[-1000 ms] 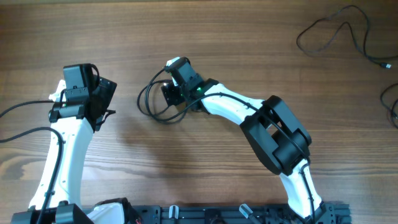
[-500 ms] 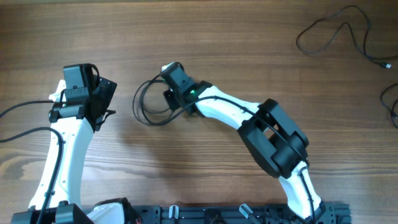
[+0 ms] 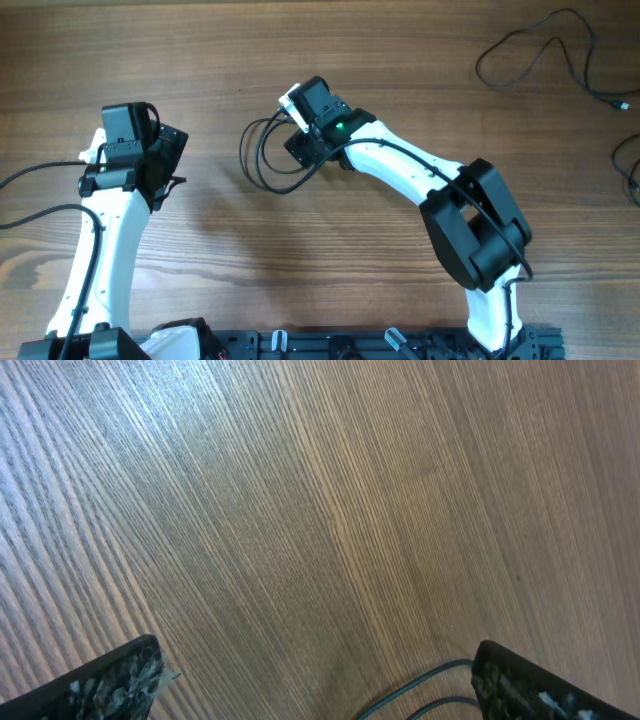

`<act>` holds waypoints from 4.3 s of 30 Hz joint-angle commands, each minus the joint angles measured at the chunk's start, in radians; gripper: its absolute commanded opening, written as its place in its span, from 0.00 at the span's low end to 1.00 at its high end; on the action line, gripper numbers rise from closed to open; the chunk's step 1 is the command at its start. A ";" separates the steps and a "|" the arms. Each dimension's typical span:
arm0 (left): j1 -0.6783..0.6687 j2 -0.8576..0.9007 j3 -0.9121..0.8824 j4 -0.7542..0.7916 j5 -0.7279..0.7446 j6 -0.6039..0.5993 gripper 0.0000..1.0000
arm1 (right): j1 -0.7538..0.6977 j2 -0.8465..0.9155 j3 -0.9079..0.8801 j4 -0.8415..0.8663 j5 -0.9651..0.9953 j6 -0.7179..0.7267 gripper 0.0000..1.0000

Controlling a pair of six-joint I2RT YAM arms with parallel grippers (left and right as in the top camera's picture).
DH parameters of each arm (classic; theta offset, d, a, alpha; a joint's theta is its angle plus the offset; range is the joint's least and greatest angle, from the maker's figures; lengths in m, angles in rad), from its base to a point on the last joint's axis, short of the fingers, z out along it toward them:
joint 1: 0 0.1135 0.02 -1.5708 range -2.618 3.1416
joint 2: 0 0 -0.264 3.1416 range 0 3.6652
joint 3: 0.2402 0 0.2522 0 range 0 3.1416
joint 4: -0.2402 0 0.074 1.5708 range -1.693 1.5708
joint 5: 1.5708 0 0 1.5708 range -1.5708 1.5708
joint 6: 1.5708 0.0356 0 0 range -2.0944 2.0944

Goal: Untangle cables

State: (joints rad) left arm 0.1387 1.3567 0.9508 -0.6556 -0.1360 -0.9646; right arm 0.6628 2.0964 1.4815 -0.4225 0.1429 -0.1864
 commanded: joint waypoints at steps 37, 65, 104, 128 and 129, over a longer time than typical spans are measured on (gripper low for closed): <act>0.006 0.001 -0.001 0.000 0.001 -0.012 1.00 | -0.845 -0.468 -0.004 -0.612 -0.165 0.317 0.04; 0.006 0.001 -0.001 0.000 0.001 -0.012 1.00 | -1.168 -0.603 -0.478 0.058 0.112 0.354 1.00; 0.006 0.001 -0.001 0.000 0.001 -0.012 1.00 | -1.015 -1.151 -0.482 0.436 -0.205 0.537 1.00; 0.006 0.001 -0.001 0.000 0.001 -0.012 1.00 | -0.902 -1.667 -0.483 0.434 -0.361 0.682 1.00; 0.006 0.001 -0.001 0.000 0.001 -0.012 1.00 | -0.895 -1.701 -0.483 0.432 -0.353 0.682 1.00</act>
State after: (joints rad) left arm 0.1387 1.3567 0.9508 -0.6563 -0.1318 -0.9646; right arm -0.2459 0.4503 1.0012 0.0078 -0.2165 0.4934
